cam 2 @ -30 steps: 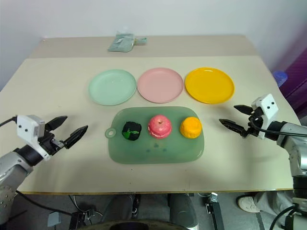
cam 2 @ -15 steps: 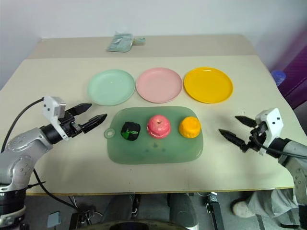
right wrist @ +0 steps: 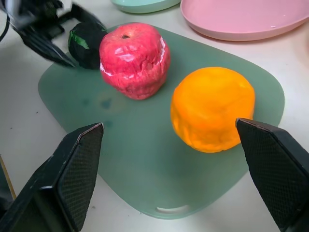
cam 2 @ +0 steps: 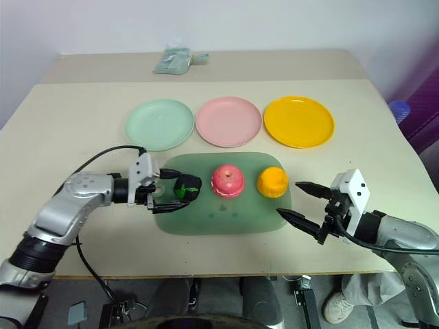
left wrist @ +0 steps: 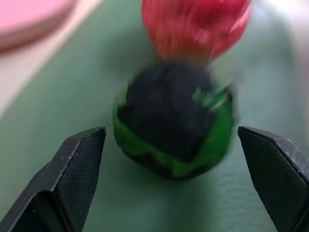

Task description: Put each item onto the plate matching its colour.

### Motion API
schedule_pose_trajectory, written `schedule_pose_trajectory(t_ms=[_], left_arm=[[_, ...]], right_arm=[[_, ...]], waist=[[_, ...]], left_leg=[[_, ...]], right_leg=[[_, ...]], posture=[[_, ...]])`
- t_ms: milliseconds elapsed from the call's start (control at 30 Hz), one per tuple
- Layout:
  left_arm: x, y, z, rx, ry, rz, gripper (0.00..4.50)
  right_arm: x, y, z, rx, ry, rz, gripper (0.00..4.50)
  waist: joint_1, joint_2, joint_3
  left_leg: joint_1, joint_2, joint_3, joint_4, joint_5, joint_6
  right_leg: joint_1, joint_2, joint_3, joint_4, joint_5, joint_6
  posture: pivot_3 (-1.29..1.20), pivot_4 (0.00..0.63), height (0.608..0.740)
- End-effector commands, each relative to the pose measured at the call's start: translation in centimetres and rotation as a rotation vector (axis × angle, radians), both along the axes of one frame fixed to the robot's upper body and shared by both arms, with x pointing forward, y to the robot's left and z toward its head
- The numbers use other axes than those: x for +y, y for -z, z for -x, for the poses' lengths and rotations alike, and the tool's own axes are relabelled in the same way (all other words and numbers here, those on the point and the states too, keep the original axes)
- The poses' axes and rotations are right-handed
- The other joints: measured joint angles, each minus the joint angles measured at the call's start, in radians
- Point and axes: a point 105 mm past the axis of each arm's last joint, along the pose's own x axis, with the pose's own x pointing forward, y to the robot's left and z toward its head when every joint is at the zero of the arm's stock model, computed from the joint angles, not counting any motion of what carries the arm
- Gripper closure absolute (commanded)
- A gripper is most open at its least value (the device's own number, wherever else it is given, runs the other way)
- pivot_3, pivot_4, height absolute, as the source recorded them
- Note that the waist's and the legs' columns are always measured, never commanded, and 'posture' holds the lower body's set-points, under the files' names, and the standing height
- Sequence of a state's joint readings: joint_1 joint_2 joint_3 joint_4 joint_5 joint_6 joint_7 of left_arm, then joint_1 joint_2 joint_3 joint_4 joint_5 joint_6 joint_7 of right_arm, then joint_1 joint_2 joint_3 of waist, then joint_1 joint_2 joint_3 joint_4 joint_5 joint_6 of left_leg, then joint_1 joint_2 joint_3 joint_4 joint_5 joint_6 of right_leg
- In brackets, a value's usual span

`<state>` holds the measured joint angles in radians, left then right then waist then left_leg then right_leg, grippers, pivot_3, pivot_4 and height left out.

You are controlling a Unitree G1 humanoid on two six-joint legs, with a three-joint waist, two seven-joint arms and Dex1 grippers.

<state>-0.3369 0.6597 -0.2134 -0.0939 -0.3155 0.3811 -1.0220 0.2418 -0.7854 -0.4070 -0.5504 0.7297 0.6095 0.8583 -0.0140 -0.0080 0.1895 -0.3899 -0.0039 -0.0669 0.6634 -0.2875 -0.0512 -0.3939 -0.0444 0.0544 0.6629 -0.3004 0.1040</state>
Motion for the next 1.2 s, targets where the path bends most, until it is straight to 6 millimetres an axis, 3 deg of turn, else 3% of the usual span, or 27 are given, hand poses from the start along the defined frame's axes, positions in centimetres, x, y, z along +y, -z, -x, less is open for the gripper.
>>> schedule_pose_trajectory(t_ms=[33, 100, 233, 367, 533, 633, 700, 833, 933, 1100, 1200], left_arm=[[-0.4, -2.1, -0.1, -0.04, 0.004, 0.103, 1.84], [0.1, -2.6, -0.2, -0.023, -0.017, 0.163, 1.84], [3.3, -4.7, -2.3, -0.048, -0.181, 0.284, 1.84], [7.0, -5.9, -7.4, -0.195, -0.467, 0.253, 1.84], [8.4, -6.2, -12.8, -0.213, -0.719, 0.208, 1.84], [7.9, -6.4, -14.2, -0.215, -0.773, 0.199, 0.98], [7.7, -6.6, -14.5, -0.227, -0.772, 0.198, 0.06], [8.4, -8.8, -13.8, -0.349, -0.753, 0.246, 0.06], [9.3, -10.0, -11.4, -0.418, -0.669, 0.294, 0.06], [7.0, -7.8, -5.0, -0.352, -0.369, 0.225, 0.06], [5.4, -5.6, -0.8, -0.246, -0.22, 0.178, 0.06]], right_arm=[[0.6, -1.1, 0.2, -0.041, -0.01, -0.002, 0.0], [0.6, -1.2, 0.3, -0.042, -0.005, 0.002, 0.0], [0.8, -2.0, -0.1, -0.059, -0.004, 0.008, 0.0], [1.3, -2.6, -0.7, -0.085, -0.019, 0.003, 0.0], [1.7, -2.6, -1.5, -0.105, -0.038, 0.0, 0.0], [2.0, -2.7, -2.2, -0.127, -0.033, 0.001, 0.0], [2.3, -2.9, -2.6, -0.133, -0.031, -0.004, 0.0], [5.1, -4.1, -3.3, -0.196, -0.09, -0.015, 0.0], [7.4, -4.1, -4.0, -0.216, -0.129, 0.007, 0.0], [9.5, -3.4, -5.2, -0.199, -0.161, 0.012, 0.0], [10.5, -1.7, -6.0, -0.142, -0.187, 0.047, 0.0]], waist=[[0.001, 0.0, 0.0], [0.0, 0.0, 0.0], [0.0, 0.0, 0.0], [0.006, 0.0, 0.0], [0.01, -0.002, 0.0], [0.004, -0.002, 0.0], [-0.002, -0.002, 0.0], [-0.009, -0.002, 0.0], [-0.011, -0.002, 0.0], [0.0, -0.002, 0.0], [0.007, -0.002, 0.0]], left_leg=[[0.0, 0.0, 0.0, 0.0, 0.0, 0.0], [0.0, 0.0, 0.0, 0.0, 0.0, 0.0], [0.0, 0.001, -0.004, 0.0, 0.0, 0.0], [0.0, -0.001, -0.006, 0.002, 0.0, 0.0], [-0.001, -0.005, -0.009, 0.003, 0.0, 0.0], [-0.002, -0.006, -0.009, 0.003, 0.0, 0.0], [-0.002, -0.005, -0.009, 0.003, 0.0, 0.0], [-0.002, -0.003, -0.008, 0.002, 0.001, -0.001], [-0.002, -0.001, -0.008, 0.001, 0.001, -0.002], [-0.003, -0.001, -0.007, 0.0, 0.001, -0.002], [-0.003, -0.001, -0.008, 0.001, 0.001, -0.002]], right_leg=[[0.0, 0.0, 0.0, 0.0, 0.0, 0.0], [0.0, 0.0, 0.0, 0.0, 0.0, 0.0], [0.0, 0.0, 0.0, 0.0, 0.0, 0.0], [0.001, -0.001, -0.002, 0.0, 0.0, 0.0], [0.002, -0.001, -0.004, 0.0, 0.0, 0.001], [0.001, -0.001, -0.004, 0.0, 0.0, 0.002], [0.0, -0.001, -0.004, 0.001, 0.0, 0.002], [-0.002, 0.0, -0.003, 0.003, 0.0, 0.001], [-0.003, 0.0, -0.002, 0.003, 0.0, 0.001], [-0.004, -0.003, -0.002, 0.002, 0.0, 0.001], [-0.002, -0.004, -0.002, 0.001, 0.0, 0.001]], posture=[[0.0, 0.15, 0.74], [0.0, 0.15, 0.74], [0.0, 0.15, 0.74], [0.0, 0.15, 0.74], [0.0, 0.15, 0.74], [0.0, 0.15, 0.74], [0.0, 0.15, 0.74], [0.0, 0.15, 0.74], [0.0, 0.15, 0.74], [0.0, 0.15, 0.74], [0.0, 0.15, 0.74]])
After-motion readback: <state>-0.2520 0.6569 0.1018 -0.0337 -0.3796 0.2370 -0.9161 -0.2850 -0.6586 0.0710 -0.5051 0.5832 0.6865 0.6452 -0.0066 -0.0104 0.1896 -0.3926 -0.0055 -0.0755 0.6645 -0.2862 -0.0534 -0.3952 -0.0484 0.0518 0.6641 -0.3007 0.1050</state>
